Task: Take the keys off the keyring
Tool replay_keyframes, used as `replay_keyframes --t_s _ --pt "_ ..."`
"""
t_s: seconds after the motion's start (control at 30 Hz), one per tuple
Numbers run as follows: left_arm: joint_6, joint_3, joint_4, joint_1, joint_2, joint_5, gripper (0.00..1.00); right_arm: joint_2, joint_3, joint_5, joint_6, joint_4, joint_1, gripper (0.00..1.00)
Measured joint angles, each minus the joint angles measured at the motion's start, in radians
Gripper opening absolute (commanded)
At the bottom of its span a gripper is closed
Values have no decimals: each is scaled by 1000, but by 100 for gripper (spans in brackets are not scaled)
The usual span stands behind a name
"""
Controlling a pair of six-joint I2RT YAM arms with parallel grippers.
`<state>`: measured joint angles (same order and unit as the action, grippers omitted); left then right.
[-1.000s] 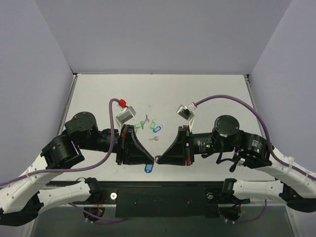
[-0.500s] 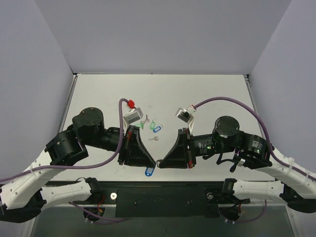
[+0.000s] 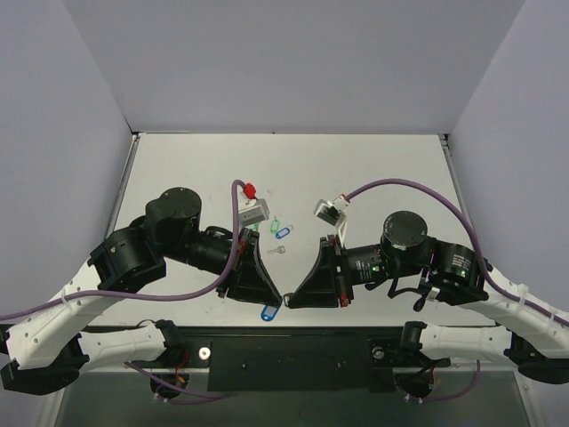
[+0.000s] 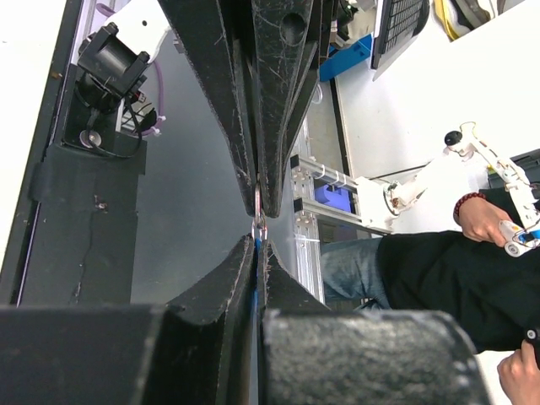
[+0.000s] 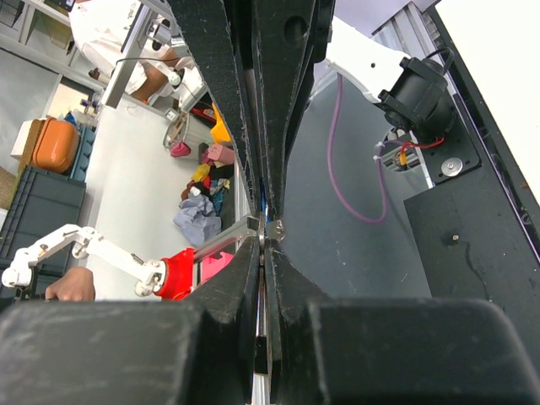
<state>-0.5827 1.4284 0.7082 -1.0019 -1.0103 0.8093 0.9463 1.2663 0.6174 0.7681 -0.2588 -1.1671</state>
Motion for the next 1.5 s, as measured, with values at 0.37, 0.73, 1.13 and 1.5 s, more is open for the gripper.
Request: replay_keyframes --t_s 0.37,0.73,1.13,1.5 --pt "47 31 54 -3 13 -46 77 -2 -3 8 -5 -11 -13 0" --pt "0 9 9 -2 104 -234 83 -42 -3 -30 -6 -16 -13 0" --pt "-307 -523 -578 -2 442 -571 81 -55 -2 -208 22 -37 -13 0" --pt "-405 -570 -849 -2 430 -599 78 -31 5 -255 59 2 -13 0"
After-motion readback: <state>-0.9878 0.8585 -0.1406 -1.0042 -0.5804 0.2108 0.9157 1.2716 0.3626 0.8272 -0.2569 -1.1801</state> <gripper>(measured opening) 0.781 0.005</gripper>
